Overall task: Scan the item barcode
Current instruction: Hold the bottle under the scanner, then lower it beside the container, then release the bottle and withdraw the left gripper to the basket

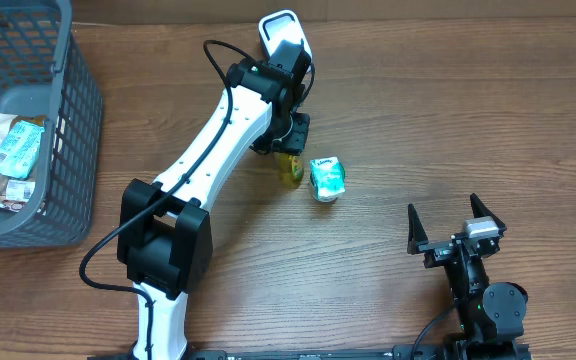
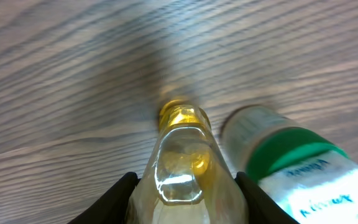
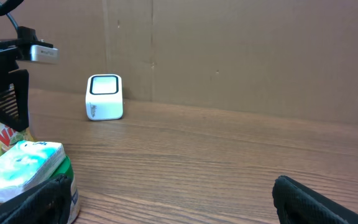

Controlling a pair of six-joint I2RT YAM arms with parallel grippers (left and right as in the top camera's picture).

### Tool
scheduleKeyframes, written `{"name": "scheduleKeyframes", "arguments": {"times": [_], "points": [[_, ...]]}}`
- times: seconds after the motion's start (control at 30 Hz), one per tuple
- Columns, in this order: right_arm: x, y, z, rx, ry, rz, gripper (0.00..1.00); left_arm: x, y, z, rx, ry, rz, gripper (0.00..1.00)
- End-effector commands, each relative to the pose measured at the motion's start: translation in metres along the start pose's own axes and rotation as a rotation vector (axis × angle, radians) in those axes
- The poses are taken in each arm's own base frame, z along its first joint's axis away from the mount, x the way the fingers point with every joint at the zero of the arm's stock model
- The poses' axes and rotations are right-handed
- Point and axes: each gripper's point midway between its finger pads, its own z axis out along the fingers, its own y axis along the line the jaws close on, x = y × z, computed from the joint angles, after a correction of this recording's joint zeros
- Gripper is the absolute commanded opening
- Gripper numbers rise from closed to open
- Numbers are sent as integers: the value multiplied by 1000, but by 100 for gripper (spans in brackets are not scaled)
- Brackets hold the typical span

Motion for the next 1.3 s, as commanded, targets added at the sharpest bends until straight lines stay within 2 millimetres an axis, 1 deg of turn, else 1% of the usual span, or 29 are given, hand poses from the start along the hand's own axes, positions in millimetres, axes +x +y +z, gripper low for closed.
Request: {"name": "scheduleKeyframes", "arguments": {"times": [0.0,0.13,0.23,0.4,0.53,0.73,0.83,0.87,0.97,1.07,1.17,1.27], "points": [[3,-2,0,8,1,-1,100,-3,8,0,-50,-18,-13,41],[3,-2,0,8,1,-1,100,-4,8,0,-56,-23,-19,44],[3,-2,0,8,1,-1,100,-5,13,1,-99,-34,-27,44],[3,-2,0,8,1,-1,100,-3,8,2,-99,-34,-14,45],[3,-2,0,8,1,-1,100,-2,5,2,-97,-34,-7,52],[3,-2,0,8,1,-1,100,-2,4,2,-96,-34,-5,65],[3,-2,0,8,1,-1,100,-1,2,2,-86,-30,-5,70],[3,-2,0,8,1,-1,100,-1,1,2,-81,-29,-5,74],[3,-2,0,8,1,-1,100,-3,0,0,-79,-38,-8,81],[3,-2,0,8,1,-1,100,-9,2,-7,-74,-60,-16,83],[3,-2,0,8,1,-1,100,-15,3,-21,-66,-92,-21,84],[3,-2,0,8,1,-1,100,-22,2,-45,-51,-144,-19,84]]}}
